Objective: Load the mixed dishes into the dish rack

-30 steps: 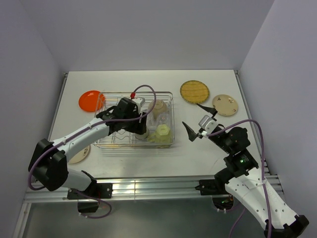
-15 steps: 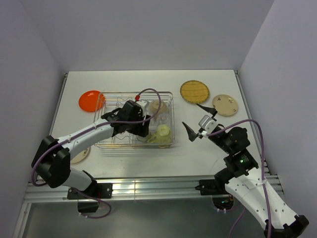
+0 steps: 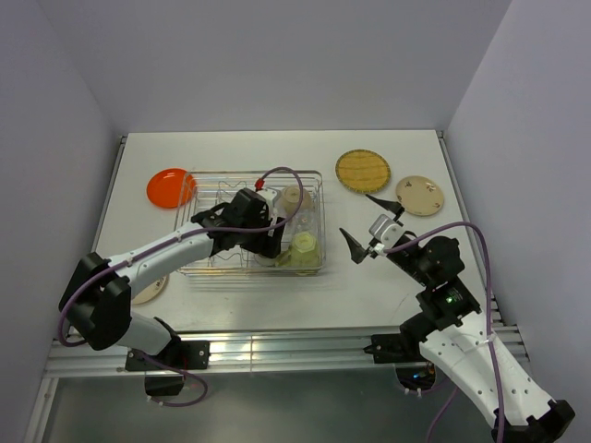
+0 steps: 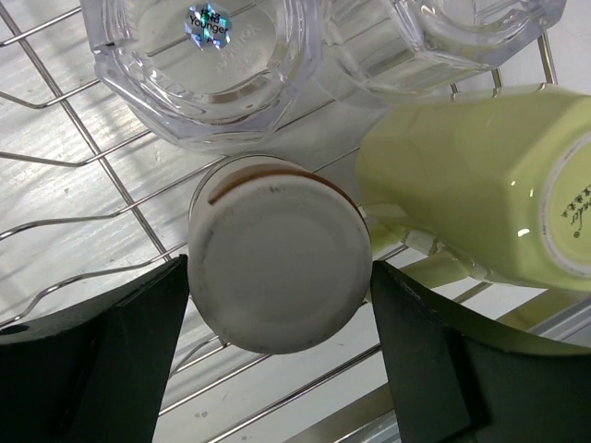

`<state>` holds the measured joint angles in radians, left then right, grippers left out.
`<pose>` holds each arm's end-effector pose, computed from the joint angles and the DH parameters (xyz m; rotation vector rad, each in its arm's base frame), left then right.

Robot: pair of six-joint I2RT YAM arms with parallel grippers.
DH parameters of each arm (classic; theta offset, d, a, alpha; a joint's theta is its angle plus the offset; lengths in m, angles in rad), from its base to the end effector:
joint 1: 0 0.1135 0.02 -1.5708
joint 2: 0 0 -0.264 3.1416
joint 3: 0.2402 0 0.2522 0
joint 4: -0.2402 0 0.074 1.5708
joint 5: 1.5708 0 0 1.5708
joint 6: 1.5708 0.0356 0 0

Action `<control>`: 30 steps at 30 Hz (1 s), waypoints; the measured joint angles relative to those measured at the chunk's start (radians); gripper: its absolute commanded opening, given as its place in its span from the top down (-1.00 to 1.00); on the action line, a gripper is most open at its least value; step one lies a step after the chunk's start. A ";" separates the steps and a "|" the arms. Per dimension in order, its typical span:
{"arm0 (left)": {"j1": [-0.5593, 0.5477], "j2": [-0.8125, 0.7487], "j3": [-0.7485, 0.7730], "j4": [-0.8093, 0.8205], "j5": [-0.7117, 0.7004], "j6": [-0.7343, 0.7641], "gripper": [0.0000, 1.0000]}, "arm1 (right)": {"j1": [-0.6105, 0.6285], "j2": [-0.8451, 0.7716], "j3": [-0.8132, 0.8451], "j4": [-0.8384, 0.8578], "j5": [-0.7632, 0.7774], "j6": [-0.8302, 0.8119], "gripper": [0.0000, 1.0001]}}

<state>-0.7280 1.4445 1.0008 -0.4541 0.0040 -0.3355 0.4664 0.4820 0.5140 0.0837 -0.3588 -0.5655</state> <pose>0.2254 -0.2011 0.2387 0.4943 2.4774 -0.4524 0.1155 0.0721 0.3161 -0.9625 1.1044 0.1802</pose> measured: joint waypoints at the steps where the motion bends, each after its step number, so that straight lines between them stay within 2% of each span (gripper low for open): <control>1: -0.001 0.000 0.000 -0.001 0.000 0.000 -0.71 | 0.000 0.000 0.000 0.000 0.000 0.000 -0.99; 11: -0.005 -0.020 0.012 -0.047 -0.026 0.000 -0.75 | -0.006 0.000 -0.016 -0.001 -0.001 0.007 -1.00; 15: -0.006 -0.068 0.078 -0.092 -0.052 0.000 -0.82 | -0.006 0.000 -0.015 -0.003 -0.008 0.017 -1.00; 18: -0.003 -0.122 0.152 -0.106 -0.079 -0.003 -0.98 | -0.006 0.002 -0.013 -0.011 -0.029 0.019 -1.00; 21: 0.037 -0.194 0.196 -0.095 -0.080 -0.024 -0.98 | -0.009 0.023 0.006 -0.058 -0.071 0.014 -1.00; 24: 0.185 -0.272 0.180 -0.042 -0.018 -0.069 -0.97 | -0.014 0.072 0.042 -0.117 -0.120 0.013 -1.00; 30: 0.634 -0.401 -0.037 0.159 0.159 -0.255 -0.94 | -0.045 0.236 0.125 -0.191 -0.216 0.102 -0.99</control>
<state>-0.0940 1.0439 0.9642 -0.2947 0.1635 -0.5907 0.4210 0.7177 0.6388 -0.1070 -0.5747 -0.4637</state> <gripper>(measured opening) 0.981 0.997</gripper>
